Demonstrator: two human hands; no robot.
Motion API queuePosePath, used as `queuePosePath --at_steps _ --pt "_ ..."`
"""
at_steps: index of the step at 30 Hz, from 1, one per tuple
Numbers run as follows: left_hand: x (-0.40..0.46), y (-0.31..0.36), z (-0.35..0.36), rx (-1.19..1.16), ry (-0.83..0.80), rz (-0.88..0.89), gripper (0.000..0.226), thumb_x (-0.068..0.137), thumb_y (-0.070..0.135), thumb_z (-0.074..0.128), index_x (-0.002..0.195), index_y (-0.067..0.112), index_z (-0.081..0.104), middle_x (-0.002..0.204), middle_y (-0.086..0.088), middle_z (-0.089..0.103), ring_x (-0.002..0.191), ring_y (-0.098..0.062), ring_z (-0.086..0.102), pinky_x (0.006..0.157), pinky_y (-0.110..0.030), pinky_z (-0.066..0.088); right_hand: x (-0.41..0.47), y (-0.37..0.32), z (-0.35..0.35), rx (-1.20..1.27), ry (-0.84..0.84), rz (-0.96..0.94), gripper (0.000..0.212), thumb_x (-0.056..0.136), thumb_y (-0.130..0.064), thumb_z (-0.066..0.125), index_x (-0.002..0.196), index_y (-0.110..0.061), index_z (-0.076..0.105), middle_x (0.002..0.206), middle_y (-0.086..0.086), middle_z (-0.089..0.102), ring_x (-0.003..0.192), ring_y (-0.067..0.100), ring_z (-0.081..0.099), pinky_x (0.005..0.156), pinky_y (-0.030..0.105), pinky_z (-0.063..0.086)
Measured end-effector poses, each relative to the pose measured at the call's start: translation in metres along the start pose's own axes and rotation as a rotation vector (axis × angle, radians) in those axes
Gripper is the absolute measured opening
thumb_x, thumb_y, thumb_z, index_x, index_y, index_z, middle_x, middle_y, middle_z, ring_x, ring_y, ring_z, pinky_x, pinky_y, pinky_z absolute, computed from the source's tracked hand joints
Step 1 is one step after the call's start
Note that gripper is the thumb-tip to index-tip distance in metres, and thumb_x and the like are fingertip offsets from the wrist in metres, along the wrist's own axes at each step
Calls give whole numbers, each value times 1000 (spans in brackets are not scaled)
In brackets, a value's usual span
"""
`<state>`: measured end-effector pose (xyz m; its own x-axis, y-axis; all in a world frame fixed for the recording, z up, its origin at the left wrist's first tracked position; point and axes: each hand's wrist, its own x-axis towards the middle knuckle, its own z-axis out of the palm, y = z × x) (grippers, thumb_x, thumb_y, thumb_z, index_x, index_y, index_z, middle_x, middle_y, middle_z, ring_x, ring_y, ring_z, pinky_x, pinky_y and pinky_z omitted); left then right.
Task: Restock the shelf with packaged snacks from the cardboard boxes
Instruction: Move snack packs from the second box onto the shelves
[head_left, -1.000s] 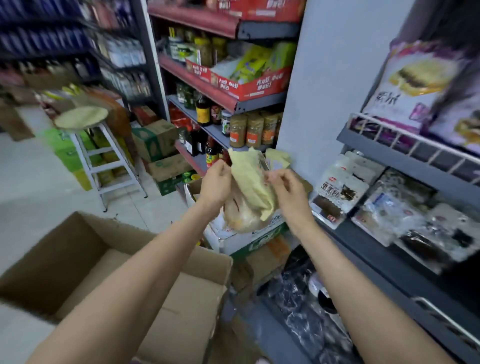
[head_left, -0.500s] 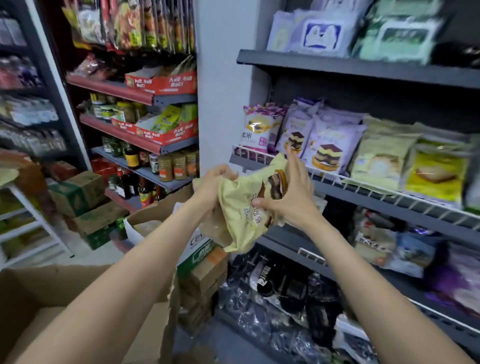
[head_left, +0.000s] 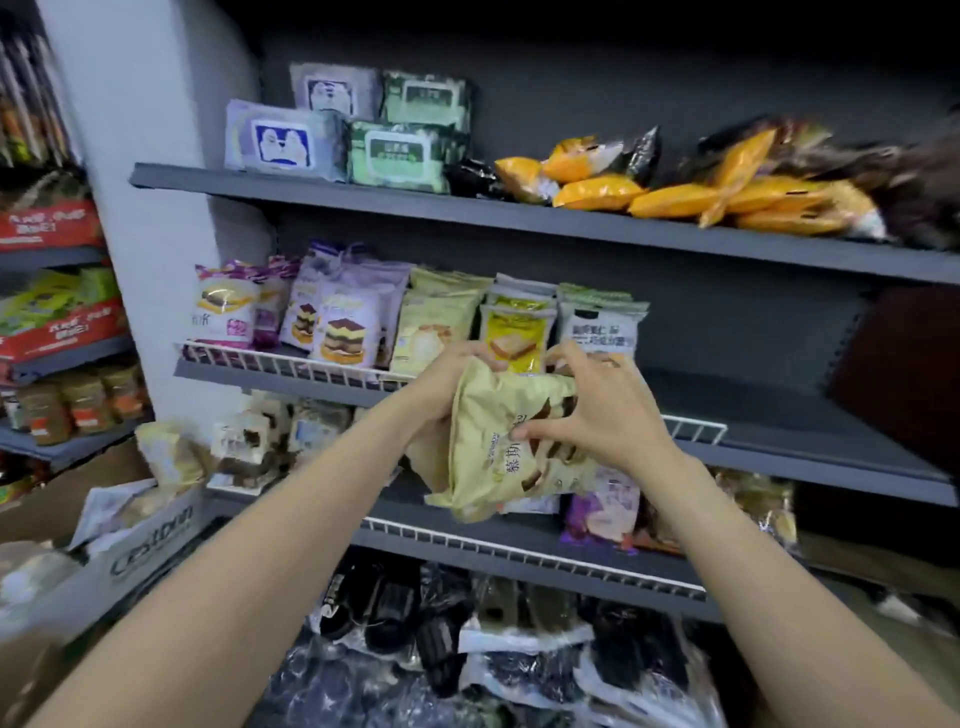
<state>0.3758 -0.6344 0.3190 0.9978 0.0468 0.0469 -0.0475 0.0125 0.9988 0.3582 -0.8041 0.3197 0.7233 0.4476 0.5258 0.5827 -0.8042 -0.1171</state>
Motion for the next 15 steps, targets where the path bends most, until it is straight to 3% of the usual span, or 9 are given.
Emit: queuePosePath --at_steps 2,4,6,7,9,10,11,13,15 --pt "6 4 39 -12 -21 28 31 88 -3 44 62 13 45 64 -6 43 63 -19 44 61 -27 37 -11 41 -13 -24 69 13 79 58 -79 58 119 -29 53 92 -16 63 98 14 59 88 29 29" --pt "12 10 73 -47 58 80 30 88 0 42 63 15 44 64 -6 46 62 -19 48 64 -30 39 -24 83 -20 44 161 110 70 57 -82 52 100 -28 62 79 -11 65 82 13 61 79 29 32" --pt "21 15 100 -133 195 126 31 92 2 39 63 14 42 69 -5 57 55 -18 55 57 -25 45 -36 121 -25 171 238 278 65 57 -85 49 81 -26 59 65 -8 64 71 14 63 78 36 44" --pt "27 17 112 -191 243 146 30 93 2 39 65 12 43 85 -9 64 63 -20 60 58 -27 48 -40 137 -27 209 255 354 65 59 -85 49 78 -23 58 63 -6 65 68 14 64 77 39 48" --pt "44 17 133 -180 304 177 33 93 4 40 61 11 45 117 -15 62 96 -30 64 77 -38 51 -43 169 -29 222 270 504 65 66 -80 50 77 -16 58 65 -3 66 68 17 65 74 38 49" --pt "50 16 140 -139 321 188 37 94 6 40 58 11 45 115 -13 62 105 -31 62 84 -41 49 -43 184 -29 244 285 591 64 71 -76 52 79 -12 59 70 -1 66 72 21 64 72 37 47" --pt "59 12 148 -101 336 194 39 96 8 39 58 11 44 103 -7 63 101 -30 63 85 -42 48 -40 199 -28 312 310 695 64 74 -73 53 82 -10 60 77 3 66 77 26 63 71 36 44" --pt "75 9 166 -65 338 183 31 98 11 40 67 10 45 79 6 56 77 -25 60 78 -40 49 -32 230 -24 611 342 889 62 78 -70 54 91 -10 62 90 6 67 87 29 62 74 38 44" --pt "94 6 183 -48 328 191 28 98 15 41 71 11 46 72 -1 55 68 -22 54 72 -31 50 -18 255 -17 921 362 983 51 85 -59 54 101 -11 62 102 6 68 91 26 63 76 38 48"
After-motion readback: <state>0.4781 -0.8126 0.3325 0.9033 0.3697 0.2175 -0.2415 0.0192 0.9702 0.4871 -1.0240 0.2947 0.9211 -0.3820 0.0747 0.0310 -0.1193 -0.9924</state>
